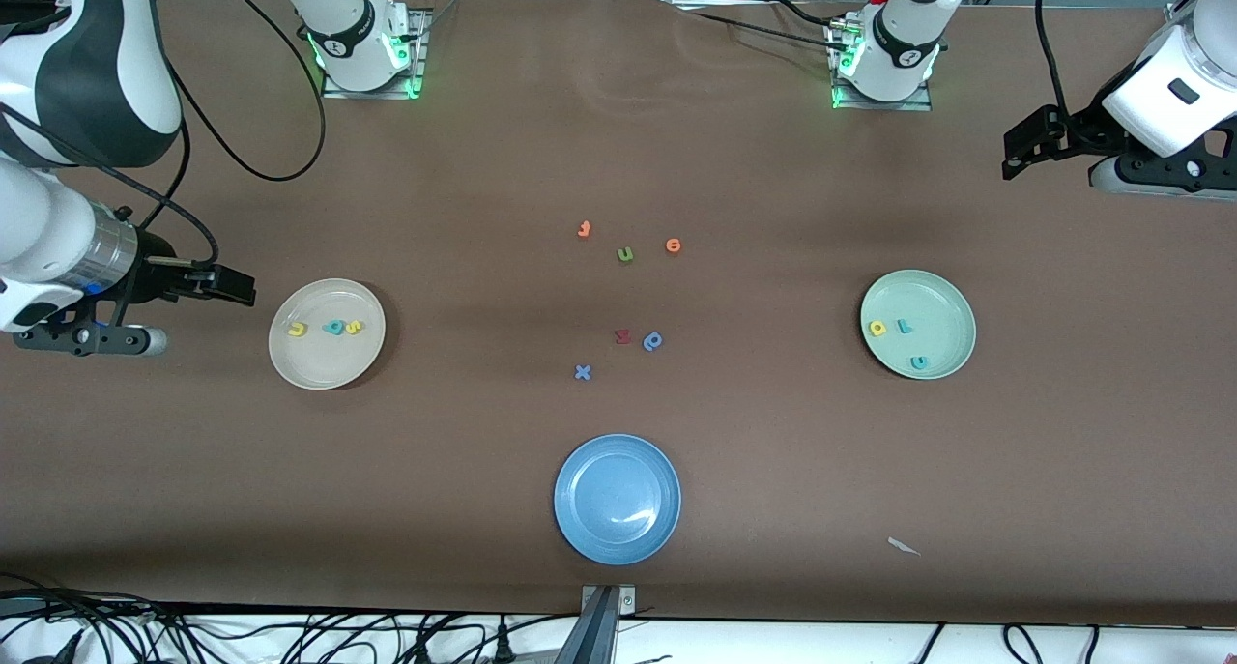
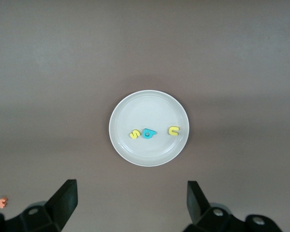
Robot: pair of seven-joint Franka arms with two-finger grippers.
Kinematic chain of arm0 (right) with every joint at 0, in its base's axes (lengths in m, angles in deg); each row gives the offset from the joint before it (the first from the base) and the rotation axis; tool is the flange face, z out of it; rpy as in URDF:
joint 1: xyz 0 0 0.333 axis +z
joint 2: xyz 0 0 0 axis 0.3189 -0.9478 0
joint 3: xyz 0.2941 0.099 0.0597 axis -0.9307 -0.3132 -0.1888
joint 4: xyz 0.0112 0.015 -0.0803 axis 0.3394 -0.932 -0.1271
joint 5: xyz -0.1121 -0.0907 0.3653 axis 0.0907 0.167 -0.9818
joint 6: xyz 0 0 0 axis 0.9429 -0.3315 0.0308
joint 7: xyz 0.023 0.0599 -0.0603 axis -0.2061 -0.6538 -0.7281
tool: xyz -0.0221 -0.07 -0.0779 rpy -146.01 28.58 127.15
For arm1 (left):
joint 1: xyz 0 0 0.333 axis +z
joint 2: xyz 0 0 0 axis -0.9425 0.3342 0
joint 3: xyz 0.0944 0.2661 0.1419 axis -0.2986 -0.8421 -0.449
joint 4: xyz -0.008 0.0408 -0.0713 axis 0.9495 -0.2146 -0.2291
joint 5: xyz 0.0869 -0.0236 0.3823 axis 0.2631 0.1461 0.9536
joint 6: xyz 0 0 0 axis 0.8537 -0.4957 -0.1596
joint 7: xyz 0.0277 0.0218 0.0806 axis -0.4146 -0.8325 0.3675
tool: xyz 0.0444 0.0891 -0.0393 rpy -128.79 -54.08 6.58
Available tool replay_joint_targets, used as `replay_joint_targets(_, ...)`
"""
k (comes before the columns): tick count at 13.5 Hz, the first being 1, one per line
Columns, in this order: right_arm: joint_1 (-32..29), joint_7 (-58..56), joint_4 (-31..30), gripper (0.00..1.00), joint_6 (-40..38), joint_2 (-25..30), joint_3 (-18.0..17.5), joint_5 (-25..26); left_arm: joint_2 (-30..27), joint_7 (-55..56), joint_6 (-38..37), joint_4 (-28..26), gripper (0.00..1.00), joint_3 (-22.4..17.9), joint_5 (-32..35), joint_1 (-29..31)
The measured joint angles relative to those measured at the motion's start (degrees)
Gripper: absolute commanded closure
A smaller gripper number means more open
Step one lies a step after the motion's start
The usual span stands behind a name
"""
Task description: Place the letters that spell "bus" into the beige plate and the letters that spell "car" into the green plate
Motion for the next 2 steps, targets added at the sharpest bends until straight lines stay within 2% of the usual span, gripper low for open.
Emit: replay_joint_targets(2, 0.04, 0.25, 0.0, 0.0, 0.02, 0.0, 0.0, 0.0, 0.56, 0.0, 0.0, 1.09, 0.0, 0.2, 0.0, -0.01)
